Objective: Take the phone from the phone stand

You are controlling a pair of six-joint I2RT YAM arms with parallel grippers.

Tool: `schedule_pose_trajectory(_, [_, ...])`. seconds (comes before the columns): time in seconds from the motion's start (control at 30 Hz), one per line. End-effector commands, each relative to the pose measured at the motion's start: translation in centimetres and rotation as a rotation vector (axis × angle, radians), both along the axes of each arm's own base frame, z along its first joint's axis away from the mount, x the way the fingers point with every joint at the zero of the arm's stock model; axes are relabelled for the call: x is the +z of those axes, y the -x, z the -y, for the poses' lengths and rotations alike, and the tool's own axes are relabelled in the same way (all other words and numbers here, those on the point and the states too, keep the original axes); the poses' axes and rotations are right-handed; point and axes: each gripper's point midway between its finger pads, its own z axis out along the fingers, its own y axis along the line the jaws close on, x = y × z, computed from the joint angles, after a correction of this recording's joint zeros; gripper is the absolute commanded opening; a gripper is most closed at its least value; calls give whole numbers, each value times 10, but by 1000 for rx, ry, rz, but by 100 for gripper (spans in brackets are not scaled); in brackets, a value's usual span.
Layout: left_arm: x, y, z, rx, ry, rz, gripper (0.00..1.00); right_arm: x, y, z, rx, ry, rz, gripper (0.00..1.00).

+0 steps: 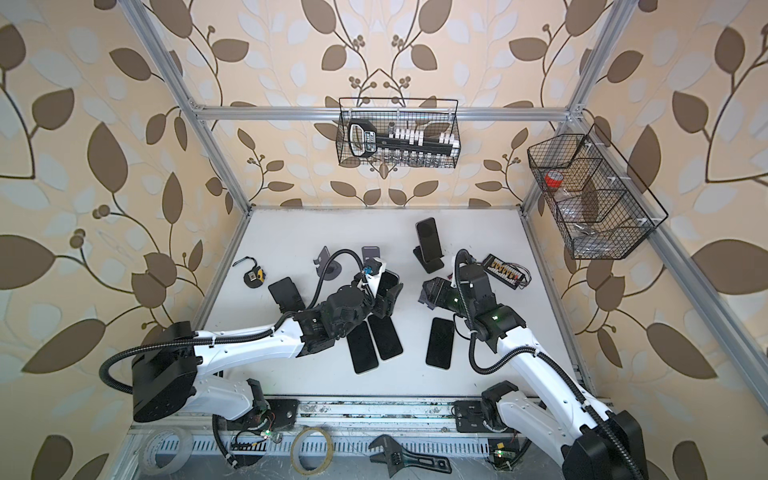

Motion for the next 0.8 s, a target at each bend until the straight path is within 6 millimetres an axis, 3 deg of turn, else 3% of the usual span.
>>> schedule_pose_trajectory(0.0, [34, 7, -18, 45, 94, 31, 59, 8, -3, -8, -30, -1, 6, 57])
schedule_pose_trajectory(0.23, [27, 27, -66, 118, 122, -22, 56, -2, 1, -37, -5, 10, -26, 57])
schedule_pose_trajectory(0.4, [15, 41, -95, 153, 116, -76, 56, -8, -1, -68, 26, 14, -38, 57])
schedule_pose_trajectory(0.6, [13, 56, -121, 168, 123, -97, 55, -13, -7, -114, 98, 32, -62, 60])
schedule_pose_trajectory(0.77, [10, 65, -140, 184, 83, -107, 55, -18, -8, -140, 124, 41, -63, 61])
